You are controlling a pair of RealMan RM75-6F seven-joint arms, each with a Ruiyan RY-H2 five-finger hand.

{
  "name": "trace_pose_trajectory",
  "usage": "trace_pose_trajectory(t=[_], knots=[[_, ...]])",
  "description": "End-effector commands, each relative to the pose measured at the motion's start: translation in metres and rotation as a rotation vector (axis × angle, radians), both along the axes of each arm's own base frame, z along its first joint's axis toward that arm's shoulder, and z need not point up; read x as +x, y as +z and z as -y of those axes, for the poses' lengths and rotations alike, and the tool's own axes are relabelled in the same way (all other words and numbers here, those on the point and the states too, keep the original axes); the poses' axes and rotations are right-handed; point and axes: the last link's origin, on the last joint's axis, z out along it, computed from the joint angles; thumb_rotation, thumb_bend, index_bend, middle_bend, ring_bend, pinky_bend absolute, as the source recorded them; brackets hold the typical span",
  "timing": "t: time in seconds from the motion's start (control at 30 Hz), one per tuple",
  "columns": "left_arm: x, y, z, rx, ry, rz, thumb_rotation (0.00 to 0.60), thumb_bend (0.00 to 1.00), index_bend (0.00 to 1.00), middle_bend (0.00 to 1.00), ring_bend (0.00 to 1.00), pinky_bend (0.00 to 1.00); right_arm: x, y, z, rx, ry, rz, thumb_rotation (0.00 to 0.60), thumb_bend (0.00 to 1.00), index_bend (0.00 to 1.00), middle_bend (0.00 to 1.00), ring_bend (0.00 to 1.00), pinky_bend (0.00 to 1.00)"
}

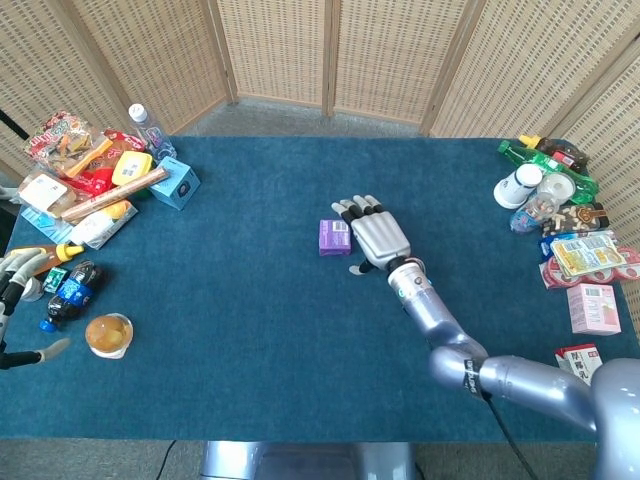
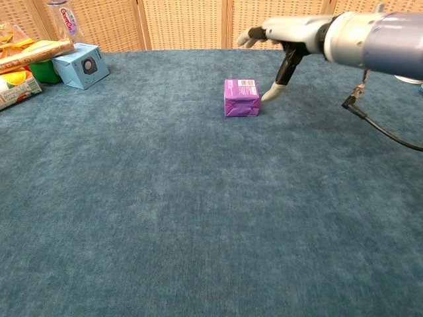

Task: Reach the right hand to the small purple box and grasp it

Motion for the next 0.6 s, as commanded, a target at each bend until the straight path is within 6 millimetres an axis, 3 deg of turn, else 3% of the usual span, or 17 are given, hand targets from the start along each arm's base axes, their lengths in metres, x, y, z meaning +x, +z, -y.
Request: trace_pose_trajectory(t=[0.03, 0.6], knots=[[-0.002, 0.001, -0.001, 0.003, 0.008, 0.000, 0.600, 0.09, 0.07, 0.00, 0.00, 0.00, 0.000, -0.013, 0.003, 0.027, -0.011, -0.015, 0.600, 0.00, 0.00, 0.00, 0.00, 0.00], [-0.009, 0.002, -0.007, 0.014, 0.039, -0.003, 0.600, 0.09, 0.07, 0.00, 0.00, 0.00, 0.008, -0.043, 0.026, 0.060, -0.047, -0.022, 0.600, 0.00, 0.00, 0.00, 0.00, 0.00]])
